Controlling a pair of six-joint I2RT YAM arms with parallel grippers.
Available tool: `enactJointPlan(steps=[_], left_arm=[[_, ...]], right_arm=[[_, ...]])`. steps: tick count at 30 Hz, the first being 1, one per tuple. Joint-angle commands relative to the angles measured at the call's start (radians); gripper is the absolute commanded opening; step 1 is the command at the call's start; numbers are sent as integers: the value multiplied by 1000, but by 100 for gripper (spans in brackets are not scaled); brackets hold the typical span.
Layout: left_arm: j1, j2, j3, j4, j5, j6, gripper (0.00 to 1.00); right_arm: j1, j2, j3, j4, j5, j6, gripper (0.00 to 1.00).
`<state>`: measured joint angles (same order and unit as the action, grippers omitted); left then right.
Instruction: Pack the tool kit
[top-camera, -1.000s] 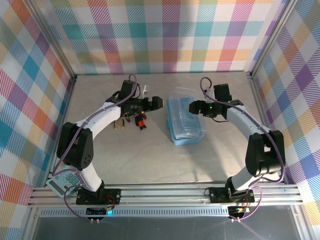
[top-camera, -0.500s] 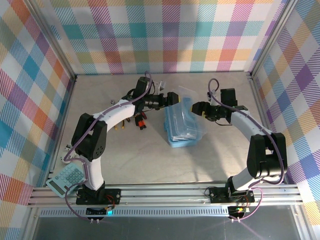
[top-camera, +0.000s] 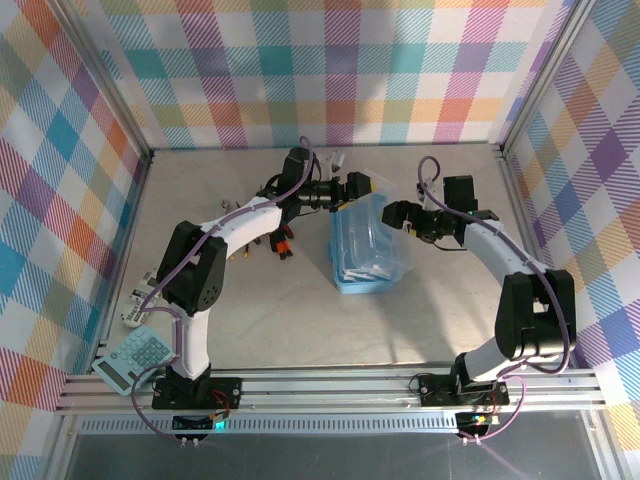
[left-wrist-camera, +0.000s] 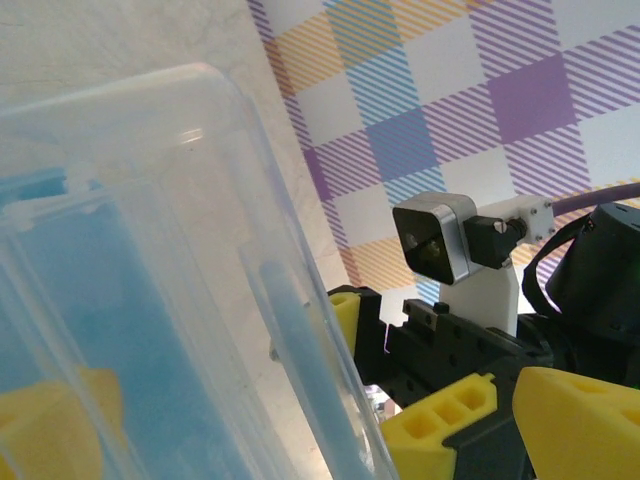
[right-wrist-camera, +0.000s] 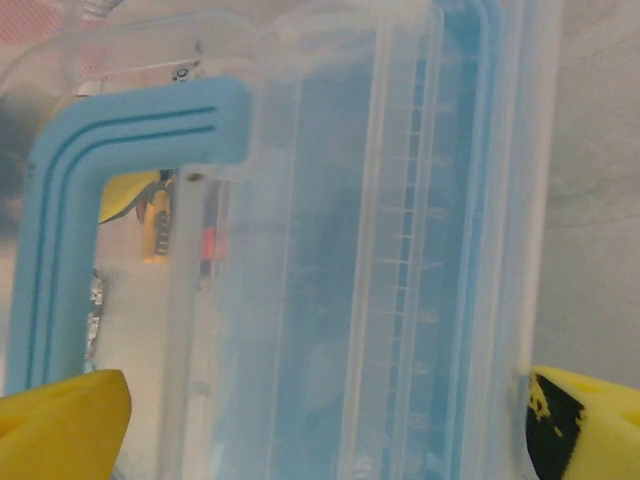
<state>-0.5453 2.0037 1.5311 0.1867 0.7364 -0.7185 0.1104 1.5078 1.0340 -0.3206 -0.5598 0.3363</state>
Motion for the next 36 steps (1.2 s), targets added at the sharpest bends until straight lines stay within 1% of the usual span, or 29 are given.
enactJointPlan(steps=[1, 5, 8, 10, 14, 18, 24, 30, 36], left_arm=[[-21, -5, 74, 78, 41, -26, 100], [-25, 1, 112, 69, 41, -28, 100], [-28, 13, 140, 66, 43, -32, 100], [-33, 23, 159, 61, 44, -32, 100], [-41, 50, 192, 55, 48, -32, 100], [-48, 65, 205, 57, 48, -39, 100], [-51, 73, 214, 50, 48, -37, 99], [-58, 78, 229, 43, 48, -36, 99], [-61, 81, 236, 31, 47, -29, 100]], right_arm=[[1, -90, 88, -124, 114, -92, 99], [2, -166, 146, -229, 221, -146, 99], [5, -221, 174, -288, 258, -178, 99], [27, -245, 194, -329, 286, -197, 99], [124, -255, 229, -401, 417, -229, 99], [208, -237, 235, -436, 555, -231, 99], [286, -195, 241, -471, 689, -233, 99], [338, -178, 246, -469, 713, -243, 99], [372, -171, 248, -462, 705, -239, 99]])
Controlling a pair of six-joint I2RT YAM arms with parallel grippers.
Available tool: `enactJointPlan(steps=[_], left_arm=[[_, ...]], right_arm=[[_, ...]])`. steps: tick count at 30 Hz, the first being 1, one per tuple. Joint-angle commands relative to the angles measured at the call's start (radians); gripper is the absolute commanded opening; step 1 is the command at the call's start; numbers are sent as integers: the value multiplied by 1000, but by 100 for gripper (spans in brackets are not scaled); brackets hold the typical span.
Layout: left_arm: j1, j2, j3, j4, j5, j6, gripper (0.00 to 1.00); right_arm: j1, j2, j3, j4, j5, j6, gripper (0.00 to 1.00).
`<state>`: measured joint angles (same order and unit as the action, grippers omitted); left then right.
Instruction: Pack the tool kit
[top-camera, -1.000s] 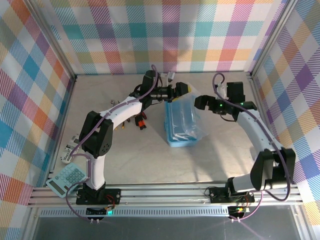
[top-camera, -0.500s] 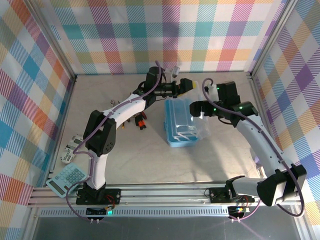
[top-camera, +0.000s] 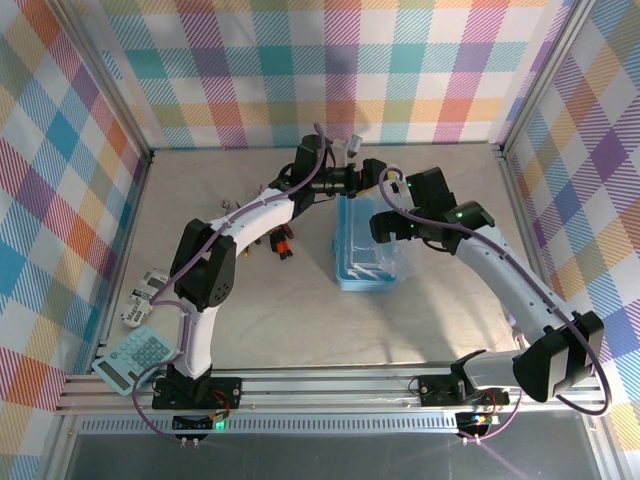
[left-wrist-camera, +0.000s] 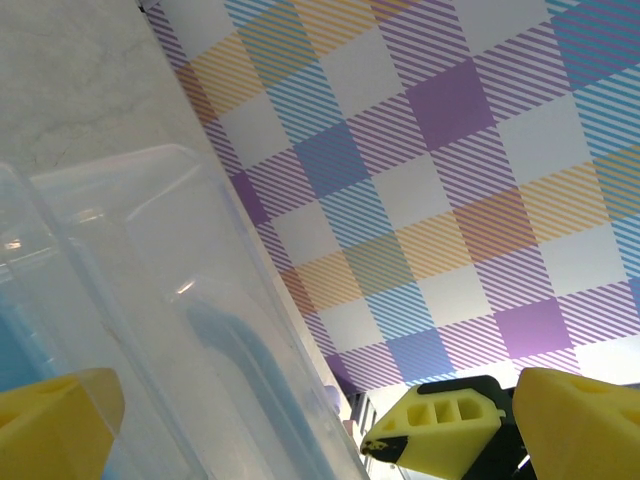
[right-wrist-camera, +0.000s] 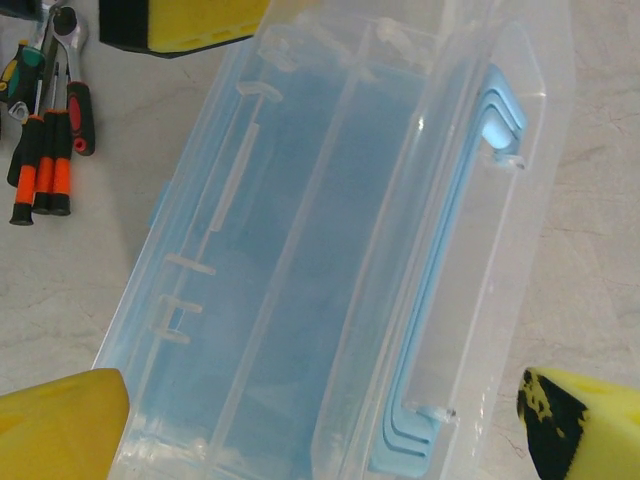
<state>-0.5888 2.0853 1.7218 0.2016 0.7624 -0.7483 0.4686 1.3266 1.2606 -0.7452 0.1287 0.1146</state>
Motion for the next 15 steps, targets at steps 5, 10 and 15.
enactJointPlan(steps=[5, 10, 15], left_arm=[[-17, -2, 48, 9, 20, 7, 100], [-17, 1, 61, 7, 22, 6, 100], [-17, 2, 87, 2, 24, 6, 99]], right_arm=[[28, 3, 36, -35, 3, -14, 99], [45, 21, 67, -48, 13, -14, 99], [62, 66, 99, -79, 74, 4, 99]])
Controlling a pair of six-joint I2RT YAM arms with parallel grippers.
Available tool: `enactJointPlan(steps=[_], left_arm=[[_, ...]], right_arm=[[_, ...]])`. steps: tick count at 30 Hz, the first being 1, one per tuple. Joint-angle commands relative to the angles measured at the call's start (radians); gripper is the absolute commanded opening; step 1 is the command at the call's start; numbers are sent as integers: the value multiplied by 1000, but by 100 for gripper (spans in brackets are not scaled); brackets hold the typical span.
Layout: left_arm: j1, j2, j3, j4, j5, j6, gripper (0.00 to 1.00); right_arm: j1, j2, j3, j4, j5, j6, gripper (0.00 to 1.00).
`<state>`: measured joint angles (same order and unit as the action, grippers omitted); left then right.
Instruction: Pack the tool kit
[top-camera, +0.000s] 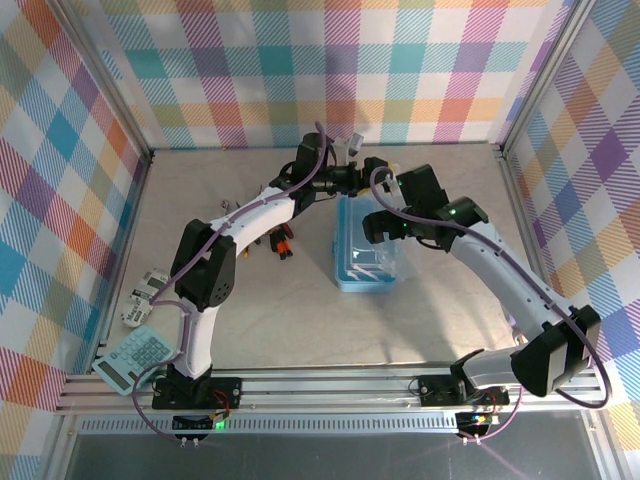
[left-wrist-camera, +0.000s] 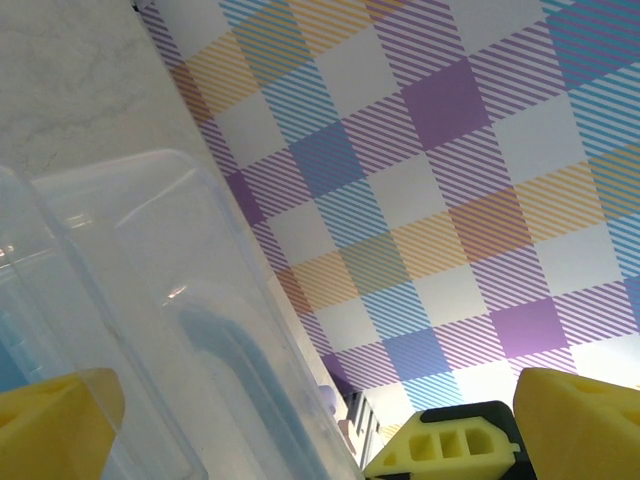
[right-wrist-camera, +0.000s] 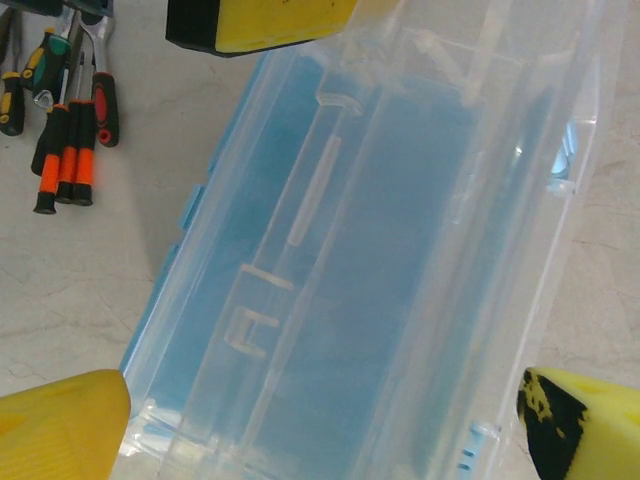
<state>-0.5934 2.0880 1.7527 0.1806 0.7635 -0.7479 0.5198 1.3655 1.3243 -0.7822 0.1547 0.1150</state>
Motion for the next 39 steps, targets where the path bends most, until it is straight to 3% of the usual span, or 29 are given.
enactJointPlan(steps=[1, 11, 18, 23, 27, 30, 34, 39], left_arm=[[-13, -1, 60, 23, 26, 7, 99], [-13, -2, 56, 15, 32, 17, 100], [48, -80, 56, -209, -39, 205, 100], [129, -191, 23, -418, -160, 367, 100], [166, -283, -79, -621, -333, 484, 100], [170, -322, -228, -683, -423, 500, 100], [161, -316, -412, -641, -428, 457, 100], [117, -272, -458, -598, -418, 442, 100]], right_arm=[[14, 40, 44, -52, 67, 9, 99], [25, 85, 72, -103, 189, 39, 100], [25, 60, 57, -105, 221, 50, 83], [24, 46, 37, -98, 236, 62, 72], [25, 39, 31, -100, 249, 70, 67], [21, 24, 18, -87, 252, 80, 66], [8, 20, 6, -66, 226, 91, 64], [2, 19, -5, -58, 204, 104, 64]])
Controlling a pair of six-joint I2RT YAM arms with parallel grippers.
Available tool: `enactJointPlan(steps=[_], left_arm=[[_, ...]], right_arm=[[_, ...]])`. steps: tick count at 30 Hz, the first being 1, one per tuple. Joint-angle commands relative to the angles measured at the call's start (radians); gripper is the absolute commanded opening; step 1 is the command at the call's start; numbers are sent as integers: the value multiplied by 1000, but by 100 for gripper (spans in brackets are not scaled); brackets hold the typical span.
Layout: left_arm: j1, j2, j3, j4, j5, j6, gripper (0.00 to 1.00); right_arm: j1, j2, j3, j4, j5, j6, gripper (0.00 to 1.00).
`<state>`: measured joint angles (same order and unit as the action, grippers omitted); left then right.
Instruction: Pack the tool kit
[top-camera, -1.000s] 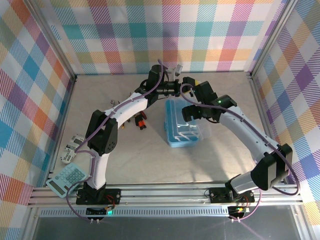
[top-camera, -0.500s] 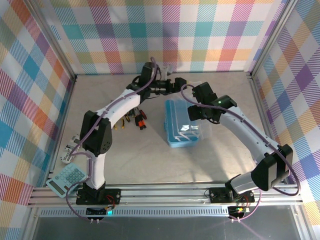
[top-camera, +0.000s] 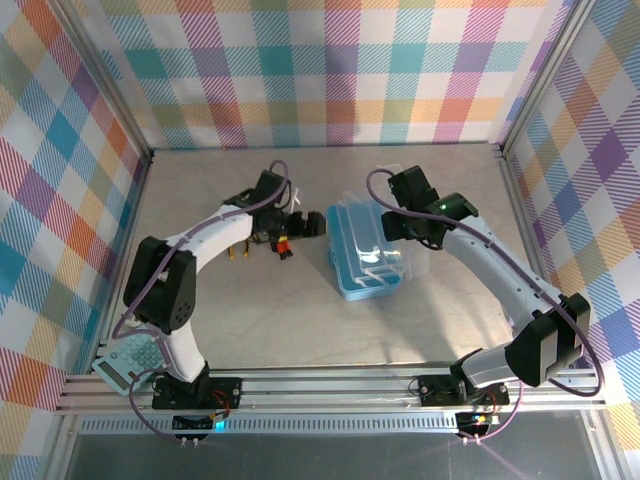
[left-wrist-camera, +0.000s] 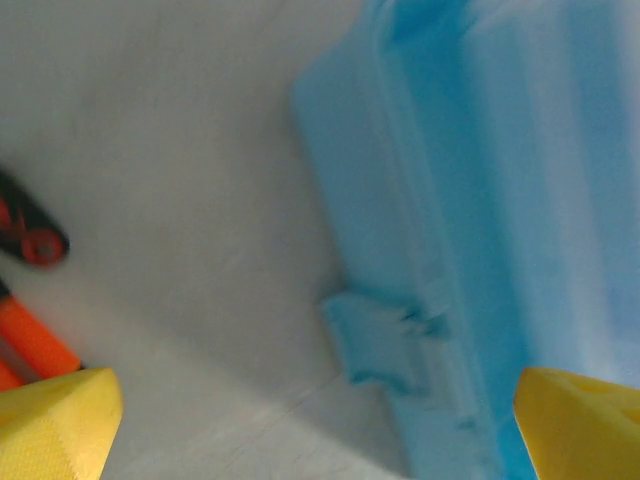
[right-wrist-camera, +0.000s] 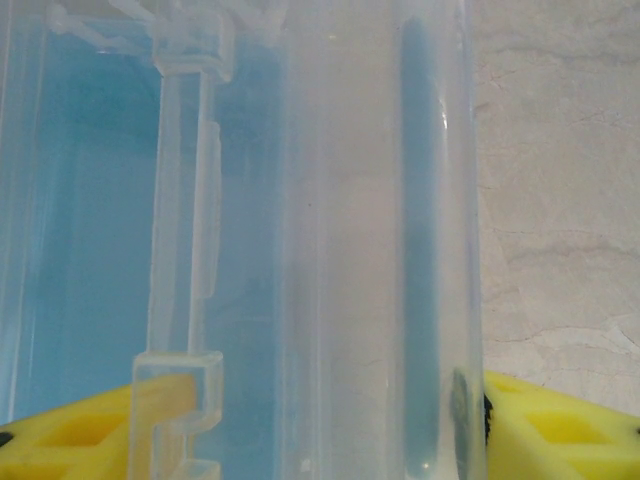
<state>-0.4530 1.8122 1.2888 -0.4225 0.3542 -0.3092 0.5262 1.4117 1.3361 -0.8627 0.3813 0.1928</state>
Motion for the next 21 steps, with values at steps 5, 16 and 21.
enactJointPlan(steps=[5, 16, 21], left_arm=[[-44, 62, 30, 40, 33, -12, 100], [-49, 124, 29, 94, 74, -51, 99], [-52, 159, 43, 85, 73, -52, 99]], right_arm=[[-27, -59, -61, 51, -63, 46, 63], [-131, -114, -169, 128, -190, 71, 63], [-167, -129, -194, 148, -231, 68, 65]])
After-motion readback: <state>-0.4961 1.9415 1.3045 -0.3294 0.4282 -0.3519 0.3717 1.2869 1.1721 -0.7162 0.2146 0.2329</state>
